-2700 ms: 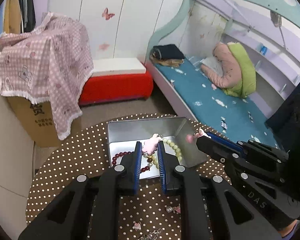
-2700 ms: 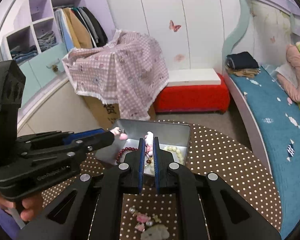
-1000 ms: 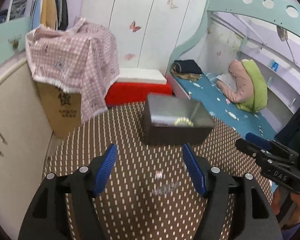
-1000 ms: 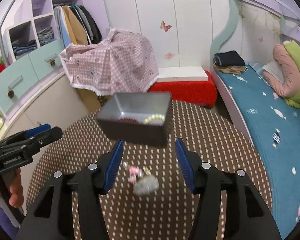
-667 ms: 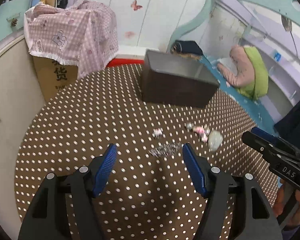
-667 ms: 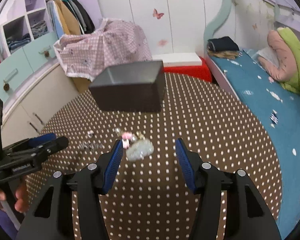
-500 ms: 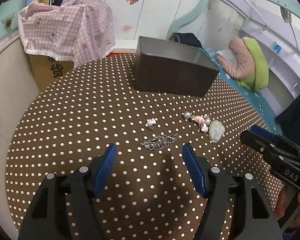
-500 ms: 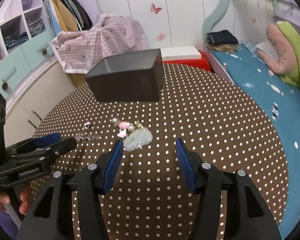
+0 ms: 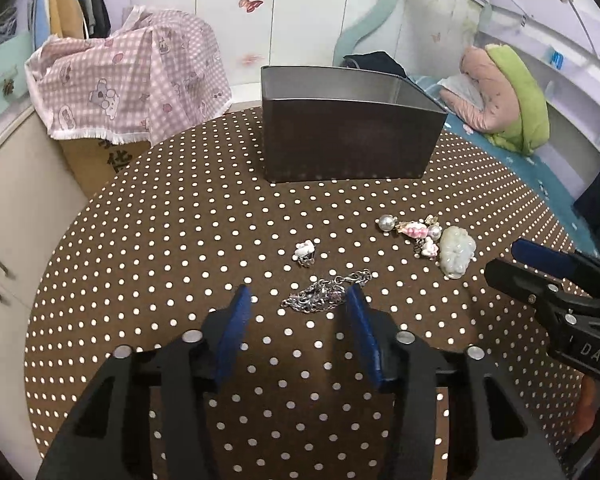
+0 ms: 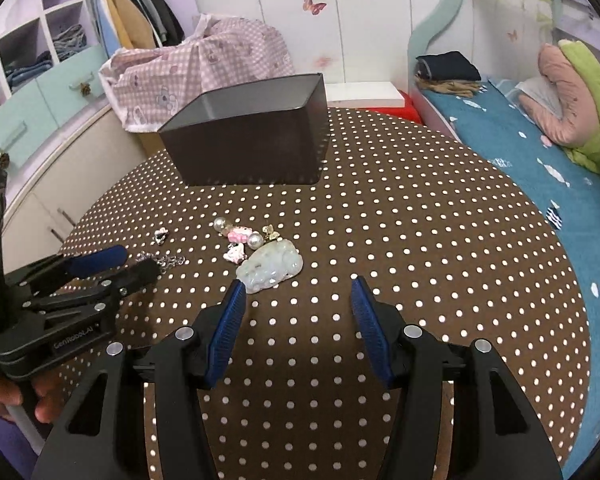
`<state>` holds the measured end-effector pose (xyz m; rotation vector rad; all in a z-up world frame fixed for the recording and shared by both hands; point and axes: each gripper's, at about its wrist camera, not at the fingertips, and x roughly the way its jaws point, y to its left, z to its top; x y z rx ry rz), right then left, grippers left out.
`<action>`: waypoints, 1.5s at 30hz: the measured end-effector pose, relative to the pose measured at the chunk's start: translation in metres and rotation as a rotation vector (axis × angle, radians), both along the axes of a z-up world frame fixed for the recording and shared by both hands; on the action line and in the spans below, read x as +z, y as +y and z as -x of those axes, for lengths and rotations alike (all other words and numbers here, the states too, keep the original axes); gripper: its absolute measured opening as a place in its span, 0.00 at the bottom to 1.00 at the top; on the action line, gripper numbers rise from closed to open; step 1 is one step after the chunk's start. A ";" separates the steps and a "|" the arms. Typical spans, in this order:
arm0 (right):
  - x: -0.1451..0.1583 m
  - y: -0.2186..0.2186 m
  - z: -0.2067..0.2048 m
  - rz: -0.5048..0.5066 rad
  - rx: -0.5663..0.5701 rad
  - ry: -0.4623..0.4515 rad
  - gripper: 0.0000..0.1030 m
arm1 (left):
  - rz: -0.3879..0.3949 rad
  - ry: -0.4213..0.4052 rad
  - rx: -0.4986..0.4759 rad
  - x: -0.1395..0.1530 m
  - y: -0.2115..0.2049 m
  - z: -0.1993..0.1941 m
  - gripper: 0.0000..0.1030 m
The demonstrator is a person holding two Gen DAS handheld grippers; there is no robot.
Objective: Organize jewelry
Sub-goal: 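Move both open grippers back to the remaining jewelry, then grasp the silver chain with the left gripper while the right grasps the jade pendant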
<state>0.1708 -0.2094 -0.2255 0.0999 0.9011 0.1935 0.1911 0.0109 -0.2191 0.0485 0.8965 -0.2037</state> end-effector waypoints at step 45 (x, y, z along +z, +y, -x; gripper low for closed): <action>0.018 0.026 -0.009 0.073 0.037 -0.025 0.42 | 0.231 -0.199 -0.030 0.108 0.042 0.032 0.00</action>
